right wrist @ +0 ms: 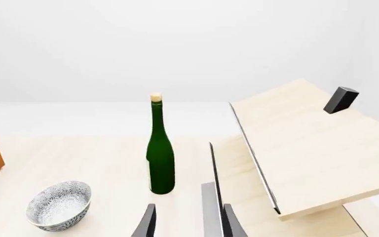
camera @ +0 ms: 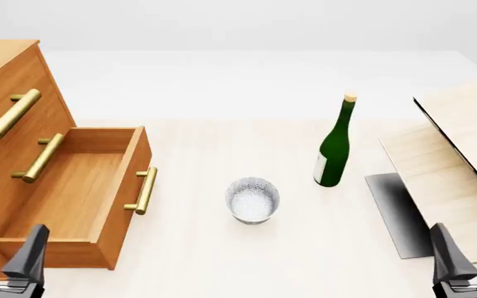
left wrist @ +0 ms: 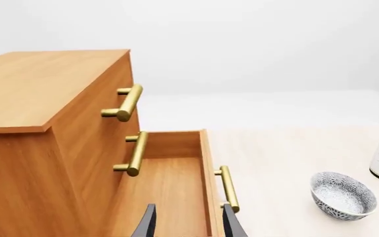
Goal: Put the bowl in the bottom drawer of the cabinet and close it.
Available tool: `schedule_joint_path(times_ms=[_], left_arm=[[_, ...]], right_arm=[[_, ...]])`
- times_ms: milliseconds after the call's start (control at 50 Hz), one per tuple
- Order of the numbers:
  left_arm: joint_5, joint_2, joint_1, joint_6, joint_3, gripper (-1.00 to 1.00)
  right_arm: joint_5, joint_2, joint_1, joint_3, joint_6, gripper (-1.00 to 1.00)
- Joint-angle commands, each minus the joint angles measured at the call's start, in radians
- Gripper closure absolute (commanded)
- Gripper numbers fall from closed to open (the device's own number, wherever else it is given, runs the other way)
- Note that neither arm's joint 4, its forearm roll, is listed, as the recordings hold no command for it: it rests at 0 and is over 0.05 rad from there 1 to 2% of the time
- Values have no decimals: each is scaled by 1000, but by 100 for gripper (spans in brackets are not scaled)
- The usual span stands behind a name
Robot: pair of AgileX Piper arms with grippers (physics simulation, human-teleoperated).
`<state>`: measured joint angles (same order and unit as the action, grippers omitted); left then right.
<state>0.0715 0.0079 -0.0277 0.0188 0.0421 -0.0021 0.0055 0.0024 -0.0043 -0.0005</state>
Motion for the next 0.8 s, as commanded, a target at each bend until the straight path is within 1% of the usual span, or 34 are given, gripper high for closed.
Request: schedule_joint_path(times_ms=[20, 180, 220, 260, 300, 400, 440, 540, 640, 660, 680, 700, 740, 800], left_arm=[[65, 1, -17, -6, 44, -100], [95, 24, -42, 5, 91, -100], [100, 44, -58, -6, 103, -100], [110, 40, -70, 10, 115, -100], [104, 74, -74, -9, 128, -100], [113, 80, -86, -5, 147, -100], [112, 124, -99, -34, 167, -100], [135, 145, -113, -32, 212, -100], [136, 185, -122, -45, 227, -100], [139, 211, -120, -72, 238, -100], [139, 211, -120, -72, 238, -100], [144, 231, -128, -98, 248, -100], [159, 219, -129, -82, 260, -100], [182, 246, -128, -94, 283, -100]], right_arm=[[0, 0, 0, 0, 0, -100], [0, 0, 0, 0, -1, -100], [0, 0, 0, 0, -1, -100], [0, 0, 0, 0, -1, -100], [0, 0, 0, 0, -1, -100], [0, 0, 0, 0, -1, -100], [0, 0, 0, 0, -1, -100], [0, 0, 0, 0, -1, -100], [0, 0, 0, 0, -2, -100], [0, 0, 0, 0, -2, -100], [0, 0, 0, 0, -2, -100], [0, 0, 0, 0, -2, -100], [0, 0, 0, 0, -2, -100], [0, 0, 0, 0, -2, -100]])
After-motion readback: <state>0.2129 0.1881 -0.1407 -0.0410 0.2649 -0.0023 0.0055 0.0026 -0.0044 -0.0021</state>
